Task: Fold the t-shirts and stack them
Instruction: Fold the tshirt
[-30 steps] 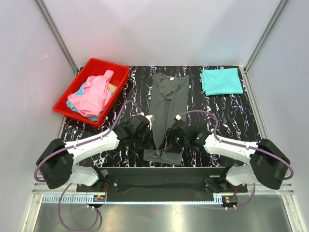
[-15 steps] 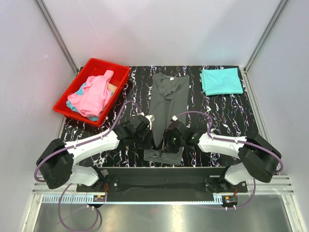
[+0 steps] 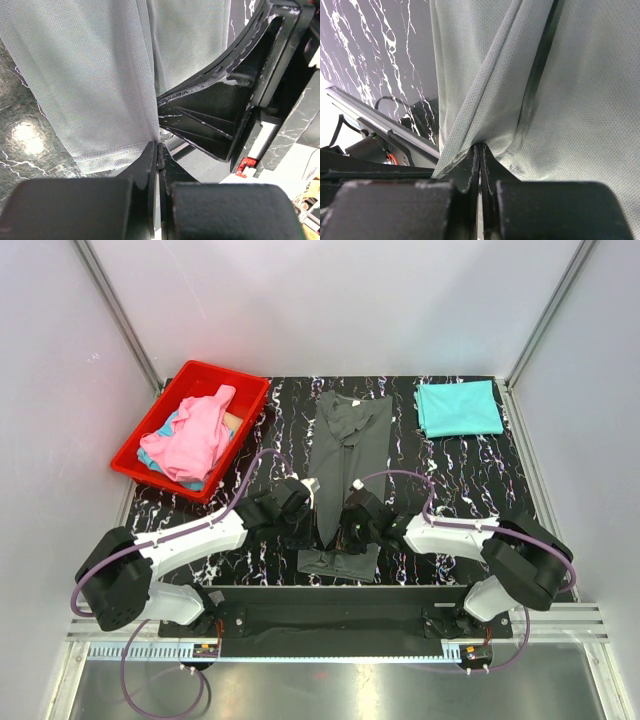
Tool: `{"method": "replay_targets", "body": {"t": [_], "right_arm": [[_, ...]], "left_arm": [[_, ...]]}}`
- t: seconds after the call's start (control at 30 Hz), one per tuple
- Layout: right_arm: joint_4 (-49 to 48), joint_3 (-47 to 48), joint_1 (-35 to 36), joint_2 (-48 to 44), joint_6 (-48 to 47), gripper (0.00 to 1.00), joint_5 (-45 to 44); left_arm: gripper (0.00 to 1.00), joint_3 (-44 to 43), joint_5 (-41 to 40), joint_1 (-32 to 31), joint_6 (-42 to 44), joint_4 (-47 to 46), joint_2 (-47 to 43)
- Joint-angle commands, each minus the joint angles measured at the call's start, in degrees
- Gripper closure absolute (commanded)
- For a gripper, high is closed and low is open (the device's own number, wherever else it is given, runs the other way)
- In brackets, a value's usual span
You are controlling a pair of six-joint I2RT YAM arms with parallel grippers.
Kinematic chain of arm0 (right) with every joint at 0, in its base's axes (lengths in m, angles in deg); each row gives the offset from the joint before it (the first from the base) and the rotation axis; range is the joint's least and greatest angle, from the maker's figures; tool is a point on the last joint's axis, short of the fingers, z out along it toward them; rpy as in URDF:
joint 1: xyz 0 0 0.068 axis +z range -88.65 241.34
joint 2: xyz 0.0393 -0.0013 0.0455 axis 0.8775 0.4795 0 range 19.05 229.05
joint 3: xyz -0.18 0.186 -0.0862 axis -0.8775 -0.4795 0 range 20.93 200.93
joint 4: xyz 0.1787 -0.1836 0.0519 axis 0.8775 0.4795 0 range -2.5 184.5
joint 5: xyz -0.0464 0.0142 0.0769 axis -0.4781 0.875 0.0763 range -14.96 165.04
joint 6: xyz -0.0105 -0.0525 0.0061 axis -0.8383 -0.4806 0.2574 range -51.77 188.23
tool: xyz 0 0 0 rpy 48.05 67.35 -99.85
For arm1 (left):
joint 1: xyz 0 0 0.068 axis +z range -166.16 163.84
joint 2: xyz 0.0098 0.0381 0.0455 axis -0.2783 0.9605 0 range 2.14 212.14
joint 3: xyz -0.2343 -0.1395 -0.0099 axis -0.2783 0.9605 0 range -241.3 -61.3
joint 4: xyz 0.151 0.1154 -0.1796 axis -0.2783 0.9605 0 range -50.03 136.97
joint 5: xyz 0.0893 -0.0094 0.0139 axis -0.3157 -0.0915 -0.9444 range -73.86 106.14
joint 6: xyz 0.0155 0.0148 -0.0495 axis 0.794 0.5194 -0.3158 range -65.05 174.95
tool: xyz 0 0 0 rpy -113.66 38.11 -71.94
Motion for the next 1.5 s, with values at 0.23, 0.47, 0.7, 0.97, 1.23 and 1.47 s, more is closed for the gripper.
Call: {"method": "replay_targets", "body": {"t": [0.23, 0.47, 0.7, 0.97, 1.23, 1.47], "right_arm": [[7.0, -1.5, 0.5, -9.2, -0.3, 1.0, -5.8], [11.0, -0.8, 0.7, -12.3, -1.4, 0.87, -6.6], [10.4, 2.1, 1.5, -7.3, -0.6, 0.52, -5.8], [13.4, 6.8, 1.6, -5.5, 0.5, 0.43, -7.4], [17.3, 9.7, 1.6, 2.2, -0.3, 0.51, -5.9], [16.2, 3.9, 2.1, -1.6, -1.8, 0.98, -8.4]], "left_arm": [[0.82, -1.4, 4.3, -0.2, -0.5, -2.6, 1.2], [0.58, -5.4, -5.4, 1.7, 4.9, 10.6, 2.4], [0.6, -1.8, 0.3, 4.7, 5.5, 5.7, 5.0], [0.64, 1.4, -1.3, 5.0, 4.4, 3.2, 7.9], [0.64, 2.6, -2.8, 4.9, 3.8, 2.8, 8.0], [0.64, 3.8, -4.6, 5.0, 3.3, 3.1, 8.8]]}}
